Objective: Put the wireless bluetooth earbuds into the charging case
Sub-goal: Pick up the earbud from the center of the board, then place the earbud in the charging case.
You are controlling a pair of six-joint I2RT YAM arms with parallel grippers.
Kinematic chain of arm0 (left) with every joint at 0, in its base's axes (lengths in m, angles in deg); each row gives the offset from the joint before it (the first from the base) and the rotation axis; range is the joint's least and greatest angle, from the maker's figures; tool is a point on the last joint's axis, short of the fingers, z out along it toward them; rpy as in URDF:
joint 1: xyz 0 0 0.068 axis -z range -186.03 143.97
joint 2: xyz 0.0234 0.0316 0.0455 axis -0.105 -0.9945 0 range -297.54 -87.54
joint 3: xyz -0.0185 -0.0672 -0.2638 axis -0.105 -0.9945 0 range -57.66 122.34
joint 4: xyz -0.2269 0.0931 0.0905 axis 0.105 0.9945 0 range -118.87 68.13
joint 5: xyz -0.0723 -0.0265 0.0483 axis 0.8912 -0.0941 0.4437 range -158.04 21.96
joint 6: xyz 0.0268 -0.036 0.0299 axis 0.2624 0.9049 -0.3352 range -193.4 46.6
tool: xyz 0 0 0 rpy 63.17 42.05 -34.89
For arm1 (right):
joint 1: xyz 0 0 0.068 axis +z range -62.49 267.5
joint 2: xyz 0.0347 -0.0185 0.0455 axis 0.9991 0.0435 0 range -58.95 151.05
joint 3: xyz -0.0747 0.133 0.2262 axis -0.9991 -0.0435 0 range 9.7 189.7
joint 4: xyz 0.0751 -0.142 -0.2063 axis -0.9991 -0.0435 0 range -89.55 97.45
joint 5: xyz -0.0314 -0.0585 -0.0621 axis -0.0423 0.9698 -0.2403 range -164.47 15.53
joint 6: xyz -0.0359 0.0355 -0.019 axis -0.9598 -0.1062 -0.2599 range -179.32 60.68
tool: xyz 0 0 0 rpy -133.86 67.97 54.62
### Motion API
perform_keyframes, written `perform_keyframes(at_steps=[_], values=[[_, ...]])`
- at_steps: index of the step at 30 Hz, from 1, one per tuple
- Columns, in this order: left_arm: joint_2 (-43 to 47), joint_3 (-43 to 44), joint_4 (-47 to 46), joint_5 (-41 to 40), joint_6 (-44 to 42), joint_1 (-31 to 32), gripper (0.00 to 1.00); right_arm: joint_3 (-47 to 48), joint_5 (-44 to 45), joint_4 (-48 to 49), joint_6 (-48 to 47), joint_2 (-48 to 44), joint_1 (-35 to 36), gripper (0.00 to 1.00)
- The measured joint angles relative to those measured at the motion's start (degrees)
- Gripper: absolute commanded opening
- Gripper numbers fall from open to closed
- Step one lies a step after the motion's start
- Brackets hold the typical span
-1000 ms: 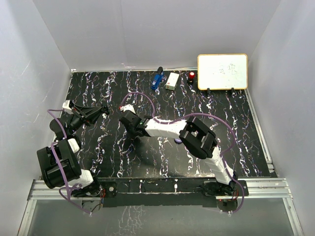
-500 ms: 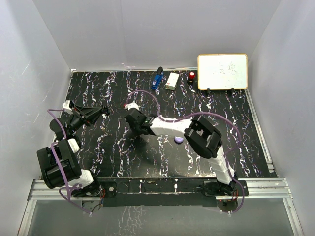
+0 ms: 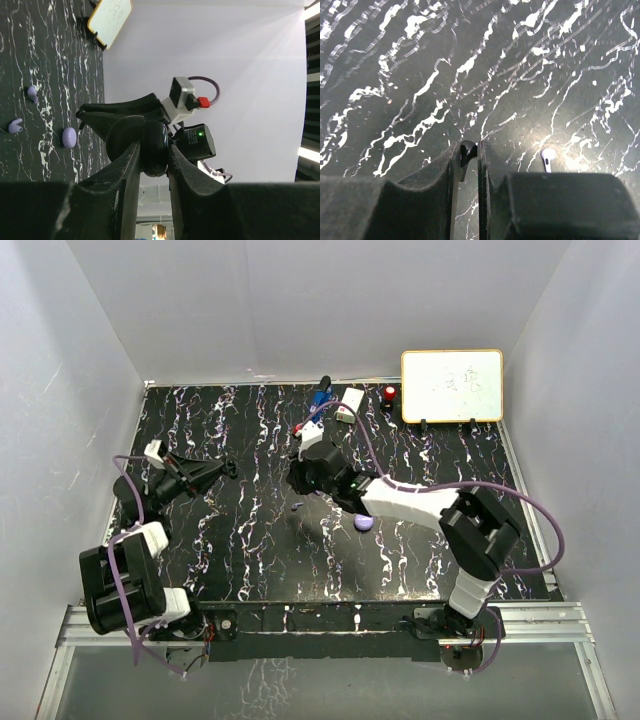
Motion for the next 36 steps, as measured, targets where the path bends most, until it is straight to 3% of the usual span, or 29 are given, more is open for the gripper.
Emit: perform_keyframes(at_steps=[9,22,36], values=[[-0.2,0.6,2.7,-2.7,-2.4,7.1,0.0,-10.1,-4.5,16.5,-3.1,-8.9,-2.8,0.02],[-3.3,1.7,1.1,-6.2,-1.4,13.9,0.0,-25.9,-14.1,45.6,-3.2,-12.7,-7.5,0.0],[-7.6,2.0,-3.8,-10.8,2.3,21.6,0.0,-27.5,-24.0,68.1,-6.1,-10.8,-7.9,0.0]])
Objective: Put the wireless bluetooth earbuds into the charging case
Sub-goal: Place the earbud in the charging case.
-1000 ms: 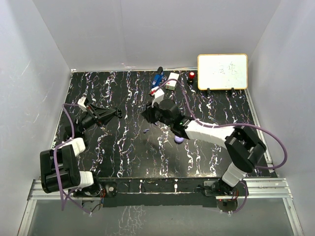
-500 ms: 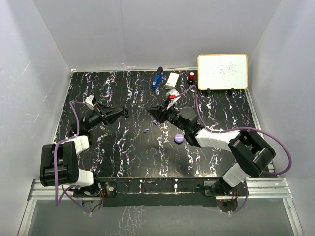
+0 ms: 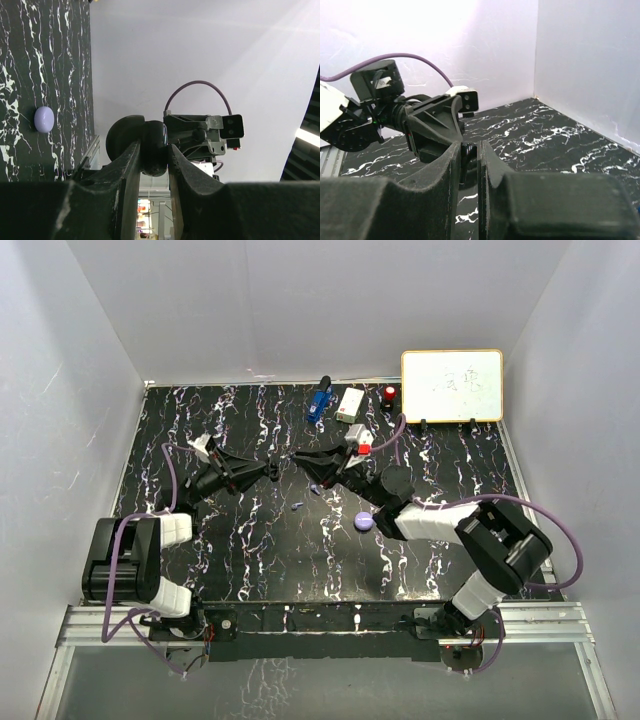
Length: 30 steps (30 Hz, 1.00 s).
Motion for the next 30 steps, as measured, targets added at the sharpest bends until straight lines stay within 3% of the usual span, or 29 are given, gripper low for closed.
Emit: perform_keyframes(at_steps=[10,30], values=[[-0.4,0.9,0.2,-2.0,0.0,4.2,0.0,-1.2,-5.6,11.6,-0.1,5.3,0.0,0.0],[-0.4,1.1,0.9,-2.6,-0.7,8.0,0.0,-1.4,-8.6,13.5,0.5,9.4,-0.8,0.0]])
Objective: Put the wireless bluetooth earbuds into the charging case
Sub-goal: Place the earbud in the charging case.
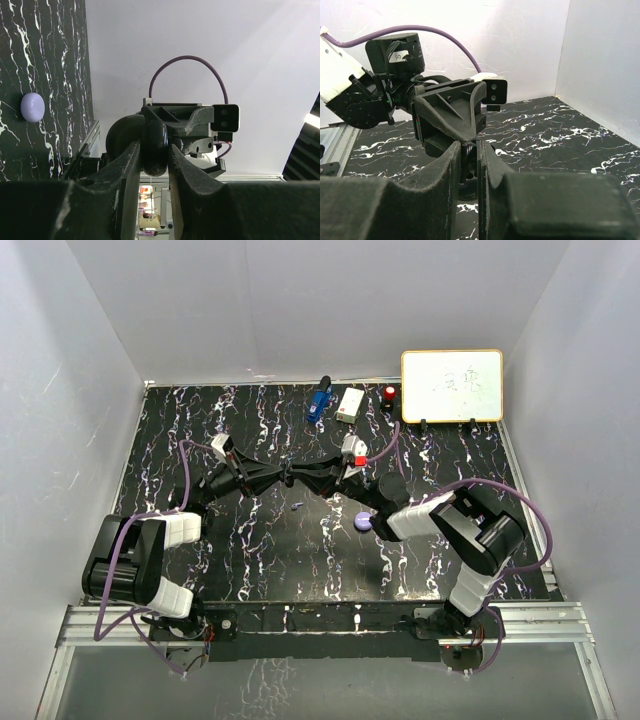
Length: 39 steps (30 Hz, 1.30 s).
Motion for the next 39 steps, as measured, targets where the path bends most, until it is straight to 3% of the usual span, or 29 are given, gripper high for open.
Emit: perform_keyframes(at_steps=[39], values=[[0.0,0.0,2.9,-0.2,-1.9,1.5,0.0,0.0,-0.6,0.2,2.9,2.1,-0.7,0.0]])
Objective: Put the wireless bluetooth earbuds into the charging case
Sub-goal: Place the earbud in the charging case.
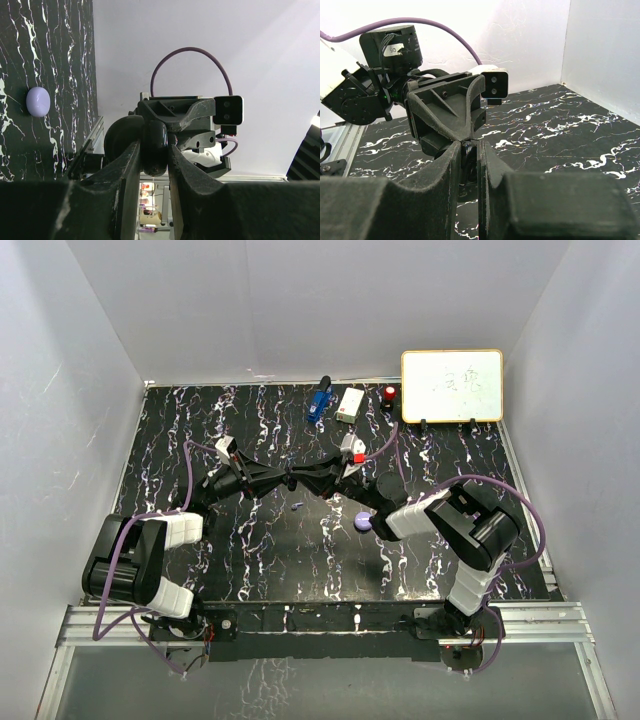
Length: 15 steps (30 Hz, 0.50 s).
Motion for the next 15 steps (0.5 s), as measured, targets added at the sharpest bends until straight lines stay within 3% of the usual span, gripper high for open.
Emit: perform_keyframes(at_steps=[15], values=[[-1.1,0.0,-1.0,-0.8,0.5,0.3,0.0,0.4,-0.4,0.0,0.2,0.1,-0.2,0.0]])
